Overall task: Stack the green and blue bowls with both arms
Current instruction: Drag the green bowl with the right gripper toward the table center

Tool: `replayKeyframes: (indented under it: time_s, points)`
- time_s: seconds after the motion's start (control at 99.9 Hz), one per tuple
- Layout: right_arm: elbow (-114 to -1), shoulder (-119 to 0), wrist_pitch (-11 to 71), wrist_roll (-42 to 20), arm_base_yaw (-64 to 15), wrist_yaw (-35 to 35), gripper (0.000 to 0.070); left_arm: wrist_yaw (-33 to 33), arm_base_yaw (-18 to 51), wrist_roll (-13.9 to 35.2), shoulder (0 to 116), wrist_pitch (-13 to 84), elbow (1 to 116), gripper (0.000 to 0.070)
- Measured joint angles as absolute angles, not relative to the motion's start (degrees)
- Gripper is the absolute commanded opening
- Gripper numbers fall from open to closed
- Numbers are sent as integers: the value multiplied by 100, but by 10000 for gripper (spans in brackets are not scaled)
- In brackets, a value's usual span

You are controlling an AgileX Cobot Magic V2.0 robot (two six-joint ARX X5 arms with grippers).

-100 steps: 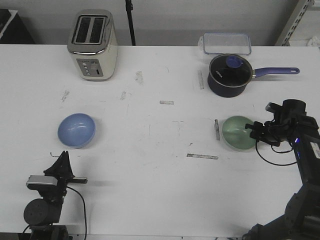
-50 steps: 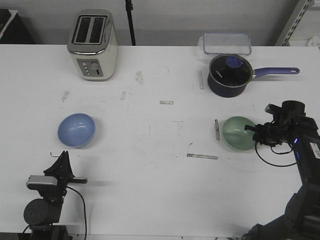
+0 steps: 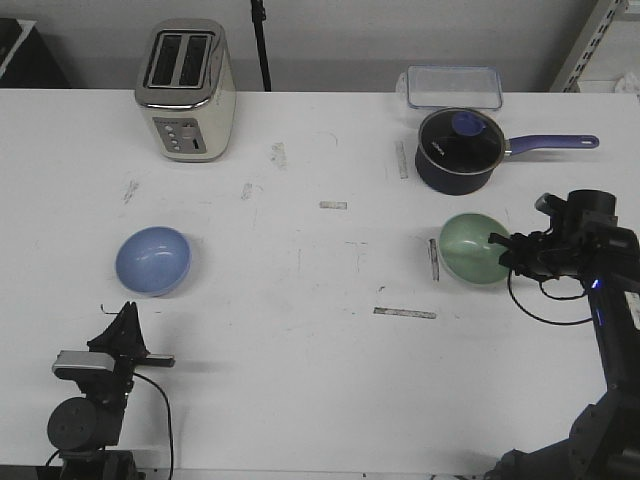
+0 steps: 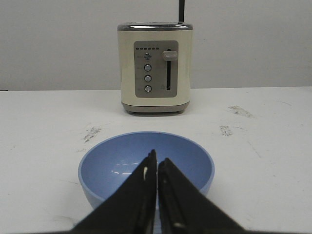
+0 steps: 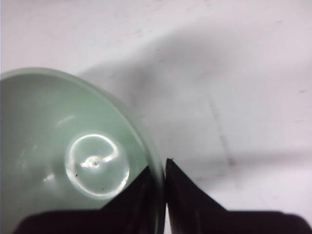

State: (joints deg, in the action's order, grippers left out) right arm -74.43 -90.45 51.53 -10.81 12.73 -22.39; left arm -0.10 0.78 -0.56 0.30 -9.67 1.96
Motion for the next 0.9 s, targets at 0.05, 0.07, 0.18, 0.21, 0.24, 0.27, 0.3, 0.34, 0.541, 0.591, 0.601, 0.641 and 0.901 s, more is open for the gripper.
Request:
replayKeyframes:
  time_s: [0.05,0.07,0.18,0.21,0.24,0.27,0.3,0.34,0.541,0.591,0.601,0.641,0.901]
  points:
    - [-7443,-9045,5155,-1168,1052,-2209,7,-10,78,-56,30,-967,196,1]
    - [-7443,-9045,5153,-1214,954,-2198,7,-10,78,-56,30,-967,196,1]
    - [-7443,-9045,5017,-1509,373,-1975,7,-10,78,-56,30,-967,196,1]
    - [-7443,-9045,4952,-1608,204,-1885,7,-10,78,-56,30,-967,196,1]
    - [-7443,-9045,4886,-1717,45,-1782,7,-10,78,-56,30,-967,196,1]
    - [-7443,-9045,4834,-1837,-121,-1684,7,-10,78,-56,30,-967,196,1]
    - [-7443,-9045,4792,-1953,-281,-1597,7,-10,78,-56,30,-967,196,1]
    - [-7443,-9045,4748,-2104,-493,-1487,7,-10,78,-56,30,-967,196,1]
    - [-7443,-9045,4445,-2827,-1597,-1063,7,-10,78,-56,30,-967,196,1]
    - [-7443,-9050,4372,-2980,-1863,-1037,7,-12,78,-56,30,-967,196,1]
    - [-7443,-9052,4355,-3011,-1916,-1037,7,-10,78,-56,30,-967,196,1]
    - [-7443,-9063,4300,-3135,-2104,-1037,7,-10,78,-56,30,-967,196,1]
    - [-7441,-9574,4086,-3712,-2902,-1026,7,-10,78,-56,30,-967,196,1]
